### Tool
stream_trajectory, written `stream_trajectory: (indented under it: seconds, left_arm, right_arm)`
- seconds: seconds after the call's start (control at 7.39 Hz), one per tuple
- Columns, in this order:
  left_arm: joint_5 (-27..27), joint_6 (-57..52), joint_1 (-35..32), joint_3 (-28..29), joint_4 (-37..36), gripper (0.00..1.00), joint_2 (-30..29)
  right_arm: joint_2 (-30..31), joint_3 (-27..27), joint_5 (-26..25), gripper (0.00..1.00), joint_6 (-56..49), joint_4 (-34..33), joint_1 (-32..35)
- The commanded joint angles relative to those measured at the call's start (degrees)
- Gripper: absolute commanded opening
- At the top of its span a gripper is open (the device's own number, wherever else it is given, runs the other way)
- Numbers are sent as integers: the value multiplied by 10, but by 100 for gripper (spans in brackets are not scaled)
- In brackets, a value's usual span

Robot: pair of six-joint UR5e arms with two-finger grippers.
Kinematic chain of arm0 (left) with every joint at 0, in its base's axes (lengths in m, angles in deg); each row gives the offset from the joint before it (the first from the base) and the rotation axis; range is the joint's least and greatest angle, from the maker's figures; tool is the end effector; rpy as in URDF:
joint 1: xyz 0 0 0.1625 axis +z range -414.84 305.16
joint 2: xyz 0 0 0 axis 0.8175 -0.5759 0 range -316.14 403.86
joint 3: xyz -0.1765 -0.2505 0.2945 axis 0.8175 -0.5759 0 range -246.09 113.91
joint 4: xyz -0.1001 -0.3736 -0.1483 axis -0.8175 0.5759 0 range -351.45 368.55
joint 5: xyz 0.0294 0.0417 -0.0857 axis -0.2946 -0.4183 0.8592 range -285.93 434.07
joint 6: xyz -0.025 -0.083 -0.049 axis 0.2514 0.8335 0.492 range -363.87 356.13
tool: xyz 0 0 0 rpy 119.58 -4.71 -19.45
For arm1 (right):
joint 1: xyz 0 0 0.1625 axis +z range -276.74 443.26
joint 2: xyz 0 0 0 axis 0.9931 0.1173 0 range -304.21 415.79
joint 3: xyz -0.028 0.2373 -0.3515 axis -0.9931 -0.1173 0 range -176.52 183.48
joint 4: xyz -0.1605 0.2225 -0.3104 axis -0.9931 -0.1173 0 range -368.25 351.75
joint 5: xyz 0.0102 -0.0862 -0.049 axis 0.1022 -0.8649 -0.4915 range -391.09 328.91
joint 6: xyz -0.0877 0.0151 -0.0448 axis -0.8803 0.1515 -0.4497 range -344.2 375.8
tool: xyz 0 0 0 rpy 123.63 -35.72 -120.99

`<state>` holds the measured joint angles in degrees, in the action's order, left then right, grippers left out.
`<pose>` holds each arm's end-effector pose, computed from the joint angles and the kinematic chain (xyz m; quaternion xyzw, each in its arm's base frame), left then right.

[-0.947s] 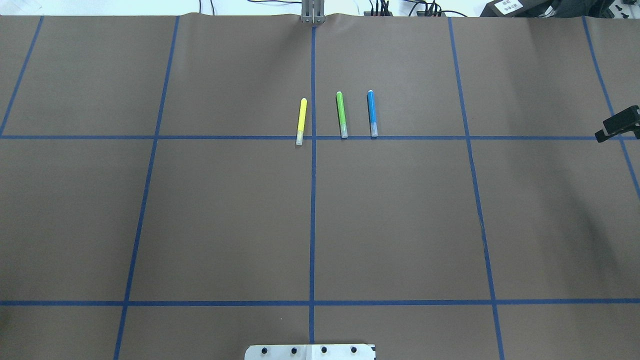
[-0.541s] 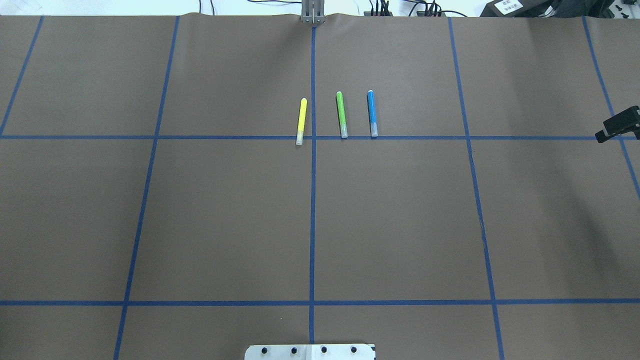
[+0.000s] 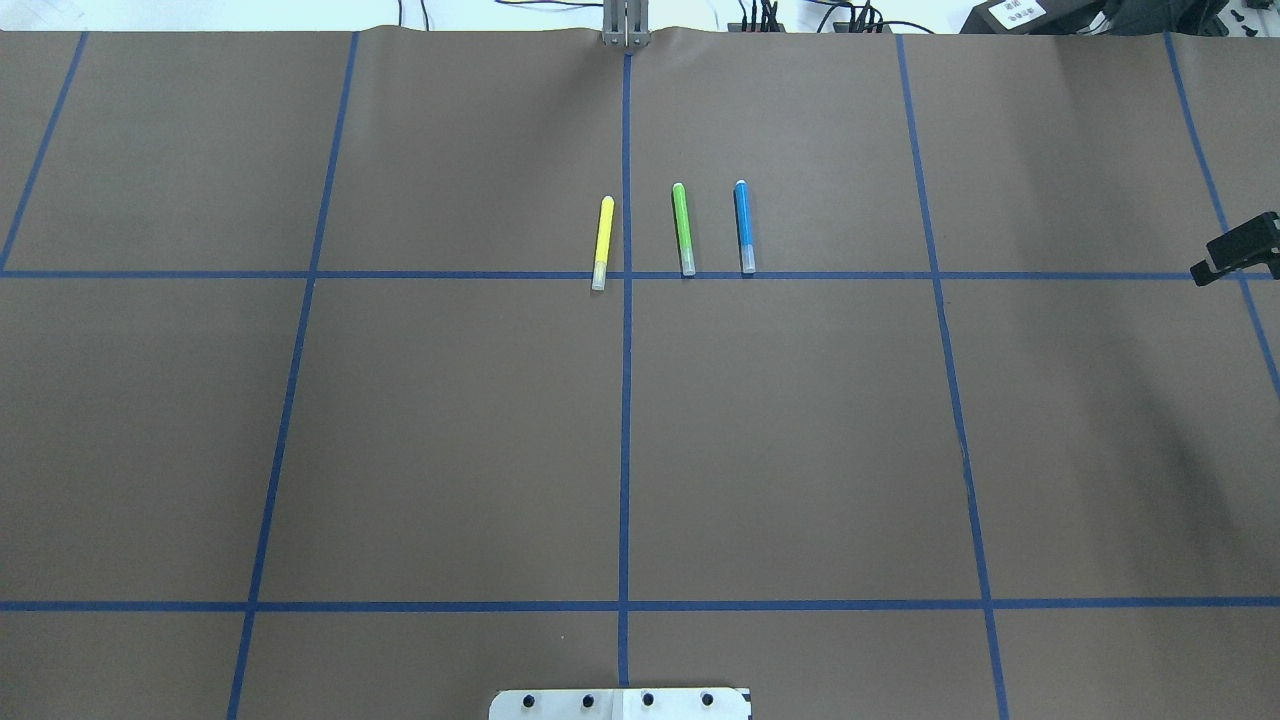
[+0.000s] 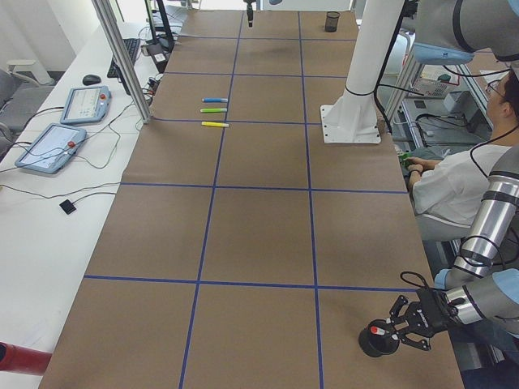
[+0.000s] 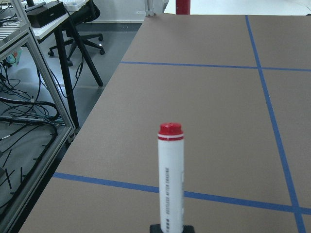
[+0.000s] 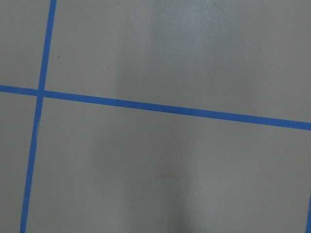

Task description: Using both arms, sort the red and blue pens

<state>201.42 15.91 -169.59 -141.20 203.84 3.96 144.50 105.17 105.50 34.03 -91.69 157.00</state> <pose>-0.0524 0.0604 0.7863 0.3391 0.2862 -0.2348 0.8648 -0.0840 -0.5053 0.5305 0.0333 -0.4184 -0.0516 0.9062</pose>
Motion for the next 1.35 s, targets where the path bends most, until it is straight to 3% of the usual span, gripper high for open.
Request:
stream_trajectory:
  seconds: [0.0, 0.54, 0.68, 0.81, 1.08, 1.22]
  left_arm:
    - [0, -15, -7, 26, 3, 0, -4]
    - [1, -16, -9, 33, 3, 0, -16]
    - [2, -16, -9, 35, 3, 35, -16]
    - [4, -23, -9, 39, 3, 61, -16]
    - [8, -26, -8, 38, 3, 71, -17]
    - [44, -25, -8, 39, -11, 70, -40]
  right_arm:
    - [1, 0, 0, 100, 1, -1, 0]
    - [1, 0, 0, 100, 1, -1, 0]
    - [1, 0, 0, 100, 1, -1, -1]
    - [1, -2, 0, 100, 1, 0, -1]
    - [0, -2, 0, 100, 1, -1, -2]
    - [0, -3, -1, 100, 1, -1, -3]
